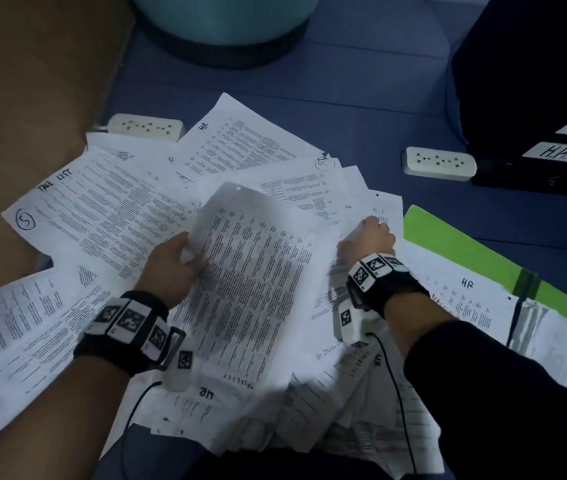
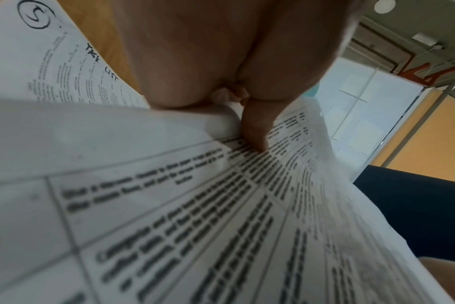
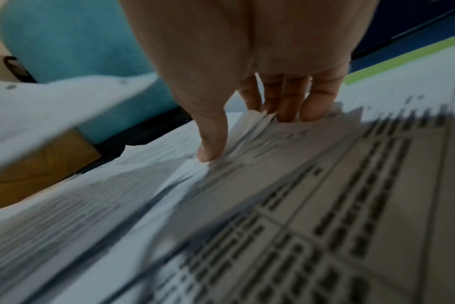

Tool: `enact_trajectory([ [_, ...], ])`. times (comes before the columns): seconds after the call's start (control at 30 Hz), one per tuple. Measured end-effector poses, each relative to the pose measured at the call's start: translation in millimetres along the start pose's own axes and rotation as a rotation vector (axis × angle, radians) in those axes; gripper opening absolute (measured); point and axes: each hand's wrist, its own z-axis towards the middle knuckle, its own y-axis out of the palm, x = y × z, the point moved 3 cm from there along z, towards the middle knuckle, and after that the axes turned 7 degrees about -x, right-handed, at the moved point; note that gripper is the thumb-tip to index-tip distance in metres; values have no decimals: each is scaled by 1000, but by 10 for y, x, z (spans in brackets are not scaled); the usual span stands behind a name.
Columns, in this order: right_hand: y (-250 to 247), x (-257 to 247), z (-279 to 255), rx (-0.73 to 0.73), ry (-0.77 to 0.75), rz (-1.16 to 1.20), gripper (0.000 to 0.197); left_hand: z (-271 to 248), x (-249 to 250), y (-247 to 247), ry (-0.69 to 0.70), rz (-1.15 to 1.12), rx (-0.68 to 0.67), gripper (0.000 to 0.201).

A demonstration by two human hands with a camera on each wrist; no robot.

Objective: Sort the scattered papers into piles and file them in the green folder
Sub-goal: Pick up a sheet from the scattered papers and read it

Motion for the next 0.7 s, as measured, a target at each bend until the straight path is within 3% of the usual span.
enact_trajectory([
  [0.1,-123,58,-13,134,-161,15,18,-7,63,-14,24,-4,4,18],
  [0.23,-432,179,-113,183,-370,403,22,-22,181,-51,68,-114,-6,15],
  [0.37,-745,306,-290,39,-540,731,23,1,362,-65,147,-174,2,25],
  [0.43,-843,280,-393,-73,-570,794,29,30,456,-89,237,-198,28,31],
  [0.53,-912,195,-529,-187,-636,809,28,43,597,-89,382,-140,15,20],
  [0.63,-834,137,-518,-278,-651,821,29,45,662,-56,324,-135,-25,15],
  [0.7,-683,166,-416,-273,-525,877,24,65,603,-56,298,-134,18,11],
])
